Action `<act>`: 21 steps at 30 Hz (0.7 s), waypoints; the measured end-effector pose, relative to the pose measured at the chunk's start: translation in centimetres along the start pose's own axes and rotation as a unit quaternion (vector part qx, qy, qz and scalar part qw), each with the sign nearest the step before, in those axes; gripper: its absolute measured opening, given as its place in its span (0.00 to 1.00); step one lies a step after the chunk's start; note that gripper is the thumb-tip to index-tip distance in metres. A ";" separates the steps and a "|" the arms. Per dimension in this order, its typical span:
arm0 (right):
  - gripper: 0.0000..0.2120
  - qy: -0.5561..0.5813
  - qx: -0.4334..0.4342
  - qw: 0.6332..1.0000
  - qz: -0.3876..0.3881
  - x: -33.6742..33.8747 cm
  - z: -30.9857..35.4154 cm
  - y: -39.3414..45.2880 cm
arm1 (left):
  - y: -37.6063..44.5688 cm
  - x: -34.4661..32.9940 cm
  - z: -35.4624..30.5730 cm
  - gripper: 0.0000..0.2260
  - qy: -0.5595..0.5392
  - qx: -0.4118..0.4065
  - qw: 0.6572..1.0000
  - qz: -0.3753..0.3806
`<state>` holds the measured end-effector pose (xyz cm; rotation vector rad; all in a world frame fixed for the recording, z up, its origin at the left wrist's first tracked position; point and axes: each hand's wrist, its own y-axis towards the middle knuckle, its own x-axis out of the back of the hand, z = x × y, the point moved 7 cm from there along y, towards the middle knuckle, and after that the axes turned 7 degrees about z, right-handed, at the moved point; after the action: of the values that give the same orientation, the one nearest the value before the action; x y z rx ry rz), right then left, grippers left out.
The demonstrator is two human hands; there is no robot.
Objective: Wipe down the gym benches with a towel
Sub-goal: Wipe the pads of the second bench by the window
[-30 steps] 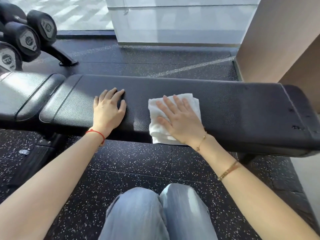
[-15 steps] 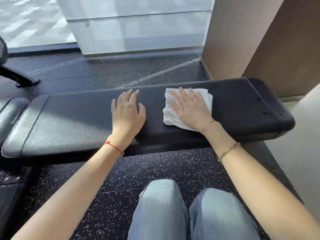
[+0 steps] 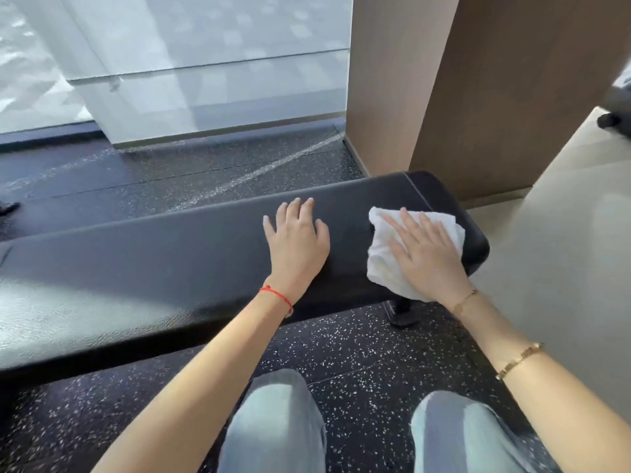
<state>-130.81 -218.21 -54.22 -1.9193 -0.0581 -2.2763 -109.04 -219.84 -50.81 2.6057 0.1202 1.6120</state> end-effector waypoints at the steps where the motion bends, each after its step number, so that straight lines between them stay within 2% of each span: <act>1: 0.24 0.001 0.001 1.000 0.005 0.2 -1.2 1.0 | 0.1 -1.1 -0.6 0.23 0.010 0.017 1.000 0.010; 5: 0.24 0.000 0.036 0.998 0.044 0.9 -2.0 7.1 | 0.0 -3.9 -1.2 0.24 0.070 0.073 0.995 0.016; 9: 0.24 -0.014 0.115 0.989 0.088 1.1 1.8 12.7 | 0.3 -4.3 -1.0 0.23 0.087 0.080 0.993 -0.012; 12: 0.25 -0.020 0.184 0.978 0.096 0.7 3.0 11.2 | 0.2 -4.1 -0.9 0.22 0.081 0.078 0.993 -0.029; 15: 0.25 -0.011 0.237 0.969 0.070 0.6 0.3 6.1 | 0.1 -3.9 -0.9 0.22 0.073 0.082 0.994 -0.030; 18: 0.27 -0.017 0.208 0.976 0.058 0.9 -4.5 3.9 | 0.0 -3.8 -1.1 0.22 0.075 0.080 0.994 -0.026; 21: 0.26 -0.006 0.174 0.982 0.073 1.3 -6.8 6.8 | 0.0 -3.8 -1.3 0.21 0.070 0.083 0.994 -0.032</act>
<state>-136.67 -226.01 -54.61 -1.6967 -0.2858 -2.0038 -111.87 -220.24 -53.58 2.5726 0.3572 1.8338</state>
